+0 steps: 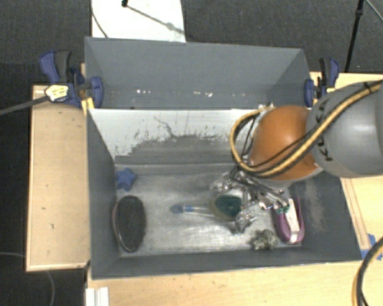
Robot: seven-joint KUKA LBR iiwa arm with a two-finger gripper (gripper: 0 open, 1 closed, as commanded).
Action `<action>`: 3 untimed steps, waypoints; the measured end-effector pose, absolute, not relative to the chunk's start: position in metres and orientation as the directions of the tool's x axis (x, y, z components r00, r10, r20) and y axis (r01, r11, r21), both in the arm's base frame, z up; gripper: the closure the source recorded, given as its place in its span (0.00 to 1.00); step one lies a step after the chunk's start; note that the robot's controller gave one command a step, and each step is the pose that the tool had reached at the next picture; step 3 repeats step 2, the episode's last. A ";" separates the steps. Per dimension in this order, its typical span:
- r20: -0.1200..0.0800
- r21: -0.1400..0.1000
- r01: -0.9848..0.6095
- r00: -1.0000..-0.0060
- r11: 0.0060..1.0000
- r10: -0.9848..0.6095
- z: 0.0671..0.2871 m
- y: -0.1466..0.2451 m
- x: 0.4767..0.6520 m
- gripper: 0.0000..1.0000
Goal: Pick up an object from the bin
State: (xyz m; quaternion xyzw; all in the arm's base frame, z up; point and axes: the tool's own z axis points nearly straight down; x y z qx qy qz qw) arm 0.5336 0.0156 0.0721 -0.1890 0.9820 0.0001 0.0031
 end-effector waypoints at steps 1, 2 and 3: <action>-0.010 -0.003 -0.373 -0.928 0.928 -0.373 0.074 0.015 0.535 1.00; -0.009 -0.005 -0.488 -0.873 0.873 -0.488 0.237 0.007 0.536 1.00; -0.009 -0.005 -0.488 -0.873 0.873 -0.488 0.237 0.007 0.536 1.00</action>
Offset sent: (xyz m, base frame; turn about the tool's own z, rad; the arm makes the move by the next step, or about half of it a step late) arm 0.0000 0.0000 0.0000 0.0000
